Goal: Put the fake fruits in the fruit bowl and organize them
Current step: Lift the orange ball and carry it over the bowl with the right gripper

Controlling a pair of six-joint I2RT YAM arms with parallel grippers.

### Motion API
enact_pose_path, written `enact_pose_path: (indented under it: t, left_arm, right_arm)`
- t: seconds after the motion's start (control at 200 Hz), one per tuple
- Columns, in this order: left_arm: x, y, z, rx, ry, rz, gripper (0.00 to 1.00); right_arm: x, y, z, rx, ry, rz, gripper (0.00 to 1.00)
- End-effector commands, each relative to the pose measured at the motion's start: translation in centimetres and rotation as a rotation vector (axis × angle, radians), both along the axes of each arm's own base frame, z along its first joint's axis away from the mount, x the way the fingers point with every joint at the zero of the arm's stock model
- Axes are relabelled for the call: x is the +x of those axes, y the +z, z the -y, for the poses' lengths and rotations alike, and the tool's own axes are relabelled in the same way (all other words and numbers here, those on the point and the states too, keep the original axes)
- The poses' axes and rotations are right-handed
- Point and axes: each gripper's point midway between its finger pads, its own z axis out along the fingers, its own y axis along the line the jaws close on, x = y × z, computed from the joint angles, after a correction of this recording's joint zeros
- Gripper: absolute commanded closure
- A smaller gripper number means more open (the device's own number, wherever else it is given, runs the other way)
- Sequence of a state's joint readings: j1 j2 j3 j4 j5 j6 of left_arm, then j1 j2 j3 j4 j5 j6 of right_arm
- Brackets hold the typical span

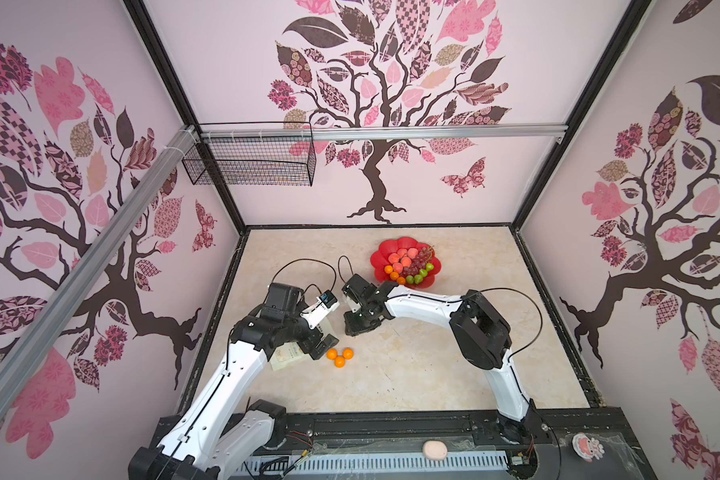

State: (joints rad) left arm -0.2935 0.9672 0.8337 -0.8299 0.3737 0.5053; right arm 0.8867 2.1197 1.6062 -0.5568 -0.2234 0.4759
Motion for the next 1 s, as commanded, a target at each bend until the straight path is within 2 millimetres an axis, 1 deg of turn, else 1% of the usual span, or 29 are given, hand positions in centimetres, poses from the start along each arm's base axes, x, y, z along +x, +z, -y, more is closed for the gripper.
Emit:
enact_pose_path:
  t: [0.0, 0.15, 0.285, 0.415, 0.51, 0.635, 0.77, 0.84, 0.9, 0.995]
  left_arm:
    - [1.8, 1.7, 1.2, -0.078, 0.014, 0.087, 0.02]
    - [3.9, 2.2, 2.0, -0.070, 0.063, 0.156, 0.01]
    - [6.1, 1.8, 2.8, -0.011, 0.122, 0.166, 0.02]
    - [8.0, 1.8, 4.2, -0.039, 0.160, 0.122, 0.01]
    - [9.2, 2.2, 5.3, -0.080, 0.165, 0.132, 0.01]
    - [11.0, 2.5, 6.0, -0.115, 0.197, 0.158, 0.02]
    - [12.1, 2.3, 7.1, -0.144, 0.182, 0.149, 0.02]
    - [12.9, 2.4, 7.4, -0.156, 0.193, 0.154, 0.01]
    - [13.7, 2.4, 7.7, -0.173, 0.213, 0.161, 0.02]
    - [14.5, 2.3, 8.4, -0.177, 0.190, 0.165, 0.02]
  right_arm:
    - [1.8, 4.3, 1.5, 0.053, -0.059, 0.062, 0.64]
    - [3.9, 5.6, 4.0, 0.056, -0.119, 0.093, 0.64]
    - [5.9, 6.5, 6.1, 0.052, -0.172, 0.121, 0.64]
    - [7.9, 7.4, 8.1, 0.058, -0.225, 0.140, 0.64]
    - [9.5, 8.2, 9.5, 0.056, -0.261, 0.159, 0.64]
    - [11.5, 8.8, 11.3, 0.055, -0.307, 0.178, 0.64]
    - [13.3, 9.0, 12.6, 0.045, -0.341, 0.188, 0.64]
    - [14.3, 9.0, 13.2, 0.039, -0.355, 0.196, 0.64]
    - [14.9, 8.7, 13.4, 0.027, -0.361, 0.199, 0.64]
    - [15.8, 8.3, 13.6, 0.012, -0.366, 0.200, 0.64]
